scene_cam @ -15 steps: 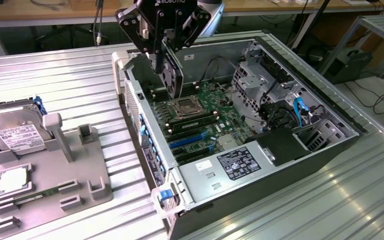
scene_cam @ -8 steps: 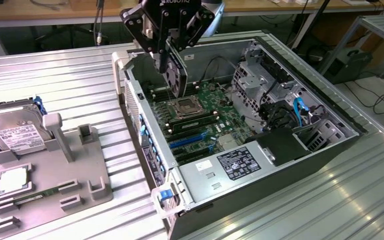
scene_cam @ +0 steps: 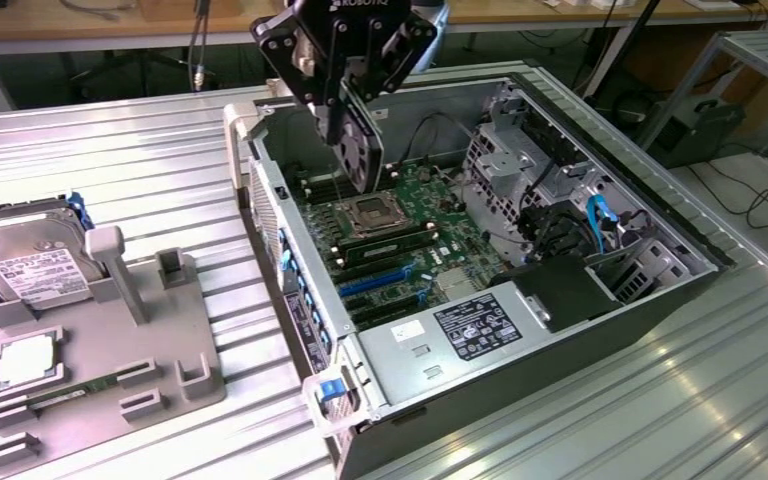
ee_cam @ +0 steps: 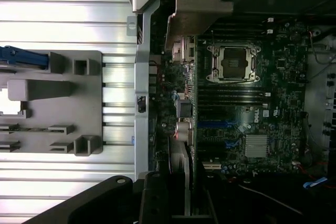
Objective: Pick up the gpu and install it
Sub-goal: 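Pick up the gpu and move the gpu toward the slot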
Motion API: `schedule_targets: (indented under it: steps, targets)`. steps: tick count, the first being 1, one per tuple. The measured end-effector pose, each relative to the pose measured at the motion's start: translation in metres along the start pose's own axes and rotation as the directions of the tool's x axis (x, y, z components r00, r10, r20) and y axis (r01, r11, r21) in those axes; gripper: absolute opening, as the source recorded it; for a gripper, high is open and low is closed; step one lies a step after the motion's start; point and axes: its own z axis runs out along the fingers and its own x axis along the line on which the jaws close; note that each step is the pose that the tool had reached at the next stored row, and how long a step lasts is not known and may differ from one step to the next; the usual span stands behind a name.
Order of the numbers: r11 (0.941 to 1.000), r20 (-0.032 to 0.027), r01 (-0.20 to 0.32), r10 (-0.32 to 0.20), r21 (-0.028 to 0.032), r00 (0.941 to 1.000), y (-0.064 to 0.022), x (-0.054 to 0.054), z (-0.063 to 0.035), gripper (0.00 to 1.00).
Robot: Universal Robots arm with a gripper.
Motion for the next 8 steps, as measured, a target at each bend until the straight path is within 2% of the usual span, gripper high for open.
schedule_targets:
  steps: [8]
  targets:
    - [1.0,0.0,0.0,0.0,-0.0001,1.0,-0.0001,-0.0071,0.0001,0.28]
